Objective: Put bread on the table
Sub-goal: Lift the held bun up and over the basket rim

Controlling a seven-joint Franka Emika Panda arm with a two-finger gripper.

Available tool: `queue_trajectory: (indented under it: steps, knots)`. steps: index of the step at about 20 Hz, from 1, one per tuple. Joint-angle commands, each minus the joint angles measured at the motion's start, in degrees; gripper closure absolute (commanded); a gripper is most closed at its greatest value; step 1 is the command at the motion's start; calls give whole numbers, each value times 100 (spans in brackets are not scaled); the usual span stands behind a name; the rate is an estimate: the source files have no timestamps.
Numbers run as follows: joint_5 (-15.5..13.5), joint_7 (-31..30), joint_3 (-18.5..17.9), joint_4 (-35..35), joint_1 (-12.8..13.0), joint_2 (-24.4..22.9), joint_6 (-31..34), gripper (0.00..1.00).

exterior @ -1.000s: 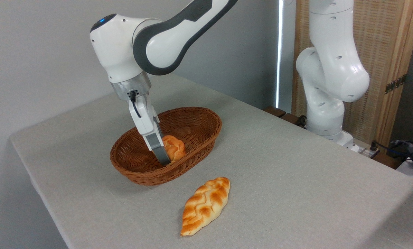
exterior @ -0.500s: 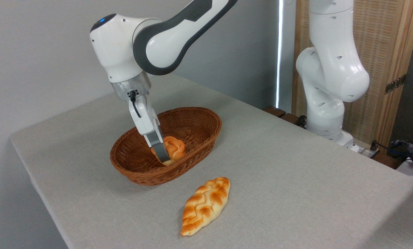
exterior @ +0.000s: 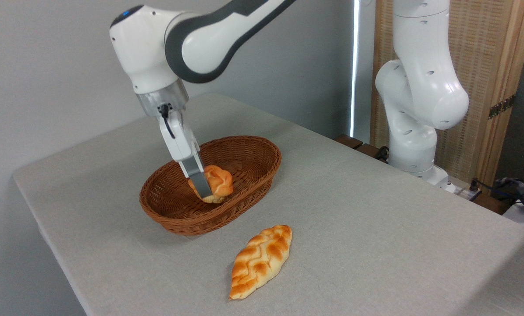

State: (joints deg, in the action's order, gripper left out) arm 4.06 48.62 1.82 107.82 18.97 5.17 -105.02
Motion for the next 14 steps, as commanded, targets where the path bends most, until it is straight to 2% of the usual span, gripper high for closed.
queue_trajectory:
  steps: [1, 3, 6, 10, 11, 12, 14]
  knots:
    - [-265, -64, -111, -304, 28, -209, 429, 70]
    - [-353, -55, -164, -419, -50, -323, 709, 69]
    - [-581, -55, -550, -559, -86, -577, 1105, 69]
    - [-538, -46, -963, -586, -86, -710, 1492, 67]
    - [-520, -37, -1051, -586, -86, -710, 1554, 65]
    - [-520, -29, -1157, -586, -86, -710, 1642, 55]
    - [-503, 7, -1402, -578, -86, -727, 1713, 52]
